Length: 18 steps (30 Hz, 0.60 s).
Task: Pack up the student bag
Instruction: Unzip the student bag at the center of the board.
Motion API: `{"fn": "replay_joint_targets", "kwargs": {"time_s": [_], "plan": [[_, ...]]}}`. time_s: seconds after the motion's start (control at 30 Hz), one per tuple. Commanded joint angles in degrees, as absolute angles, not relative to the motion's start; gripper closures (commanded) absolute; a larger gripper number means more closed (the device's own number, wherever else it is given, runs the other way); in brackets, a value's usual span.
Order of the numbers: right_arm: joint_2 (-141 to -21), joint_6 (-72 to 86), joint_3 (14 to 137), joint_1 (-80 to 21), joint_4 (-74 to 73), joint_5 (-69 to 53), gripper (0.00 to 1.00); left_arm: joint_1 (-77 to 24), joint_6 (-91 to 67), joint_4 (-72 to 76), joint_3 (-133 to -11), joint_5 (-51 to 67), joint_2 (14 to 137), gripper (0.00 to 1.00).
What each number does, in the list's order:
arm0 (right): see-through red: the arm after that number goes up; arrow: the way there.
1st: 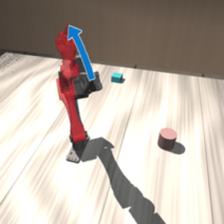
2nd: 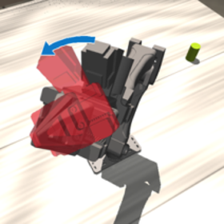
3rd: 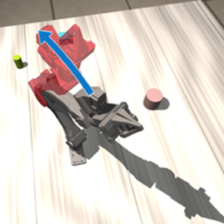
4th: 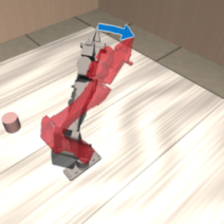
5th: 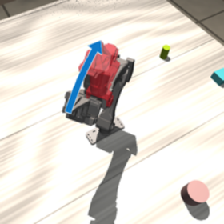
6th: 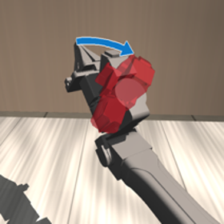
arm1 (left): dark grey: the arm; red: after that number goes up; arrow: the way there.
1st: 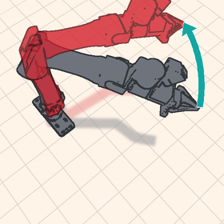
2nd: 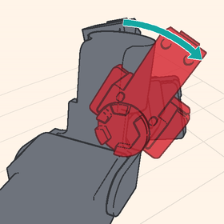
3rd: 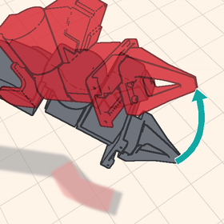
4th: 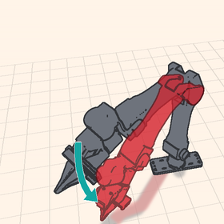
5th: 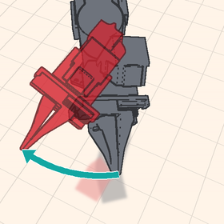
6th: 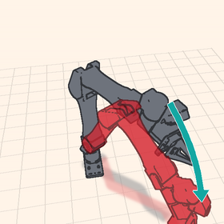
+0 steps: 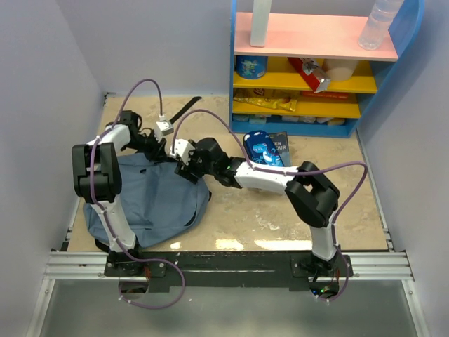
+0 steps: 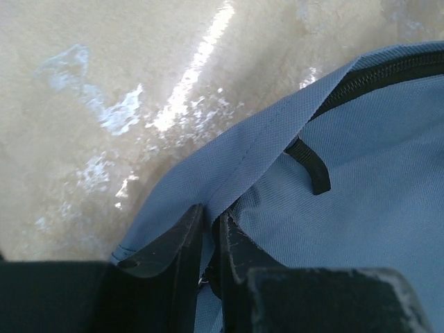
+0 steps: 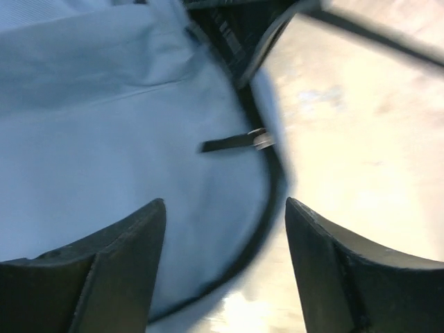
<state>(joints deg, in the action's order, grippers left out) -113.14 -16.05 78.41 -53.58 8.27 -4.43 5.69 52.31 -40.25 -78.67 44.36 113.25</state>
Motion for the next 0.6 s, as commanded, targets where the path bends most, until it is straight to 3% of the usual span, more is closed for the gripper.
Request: {"fn": "replay_joint_targets", "kwargs": {"time_s": [0.0,0.23,0.4,0.57], "plan": [[-110.1,-38.2,80.1,-53.3,9.2,-2.5,0.25,2.9,57.0,-45.9,-81.7,47.2,114.9,0.81],[-106.7,-52.7,75.8,-53.3,4.6,-8.7,0.25,0.5,63.8,-53.8,-84.5,50.0,116.1,0.82],[-106.0,-57.5,75.7,-53.4,-3.1,-9.8,0.27,-0.9,69.1,-61.3,-86.5,55.0,116.3,0.82],[-104.4,-59.4,71.8,-54.7,-0.8,-9.7,0.3,-0.9,76.8,-71.2,-91.7,60.1,118.4,0.83]]}}
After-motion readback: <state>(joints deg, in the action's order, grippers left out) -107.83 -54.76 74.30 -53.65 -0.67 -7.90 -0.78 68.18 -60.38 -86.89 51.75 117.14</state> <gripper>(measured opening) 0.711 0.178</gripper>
